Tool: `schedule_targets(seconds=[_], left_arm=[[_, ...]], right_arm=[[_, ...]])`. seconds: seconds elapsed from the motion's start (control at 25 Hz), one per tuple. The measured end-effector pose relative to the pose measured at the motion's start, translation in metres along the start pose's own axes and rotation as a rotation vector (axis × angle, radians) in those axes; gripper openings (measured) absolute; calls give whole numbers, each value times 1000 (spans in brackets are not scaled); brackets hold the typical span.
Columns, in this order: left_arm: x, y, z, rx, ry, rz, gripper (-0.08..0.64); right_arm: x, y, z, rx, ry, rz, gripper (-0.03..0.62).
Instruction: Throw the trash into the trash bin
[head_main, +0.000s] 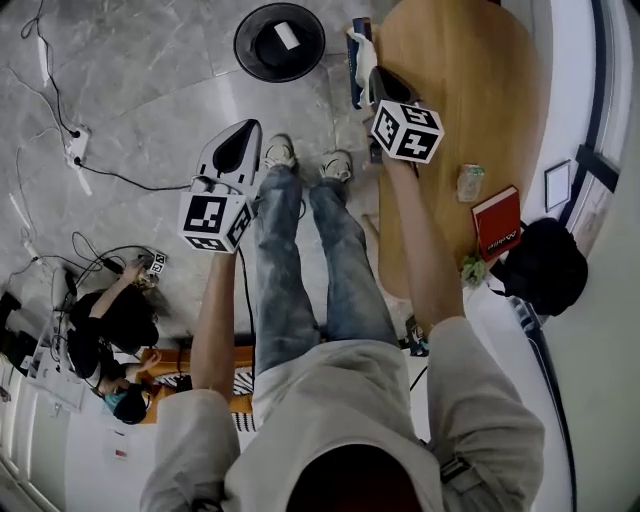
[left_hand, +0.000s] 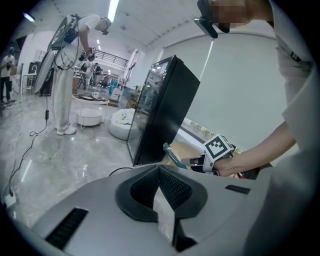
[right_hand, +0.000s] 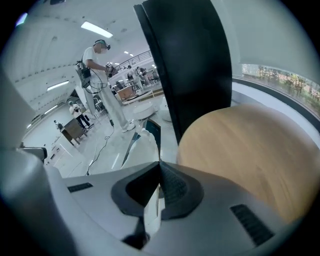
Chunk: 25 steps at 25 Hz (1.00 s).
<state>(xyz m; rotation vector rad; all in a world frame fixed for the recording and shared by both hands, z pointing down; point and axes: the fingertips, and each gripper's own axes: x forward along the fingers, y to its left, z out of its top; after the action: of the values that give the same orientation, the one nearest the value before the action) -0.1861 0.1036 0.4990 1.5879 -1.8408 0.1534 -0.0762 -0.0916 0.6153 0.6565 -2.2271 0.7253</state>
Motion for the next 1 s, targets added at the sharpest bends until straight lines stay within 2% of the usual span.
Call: schedule_targets(seconds=[0.16,0.36,0.6,0.72,0.76,0.8,1.0], left_arm=[[-15,25,-7,-44,-12,54,17],[-27,50,-14,-77,-13,81,17],[-28,60,-10,-77,-19,82,17],[-30,65,-9,-81,-22,86,17],[-30,66,-9,-85,-23,88,17],[-30,67,-10,-88,-23,89,17],[-27,66,-14,-92,-17,84,17]], right_arm=[[31,41,5,-62,39,64,31],[61,82,6,-102,75,101,31],[88,108,2,-134,122,119,31],[96,111,2,-104,130,115,34],[99,111,2,-92,137,120,68],[101,110,0,-85,151,127,191],[99,105,-14,-107,188,137,189]])
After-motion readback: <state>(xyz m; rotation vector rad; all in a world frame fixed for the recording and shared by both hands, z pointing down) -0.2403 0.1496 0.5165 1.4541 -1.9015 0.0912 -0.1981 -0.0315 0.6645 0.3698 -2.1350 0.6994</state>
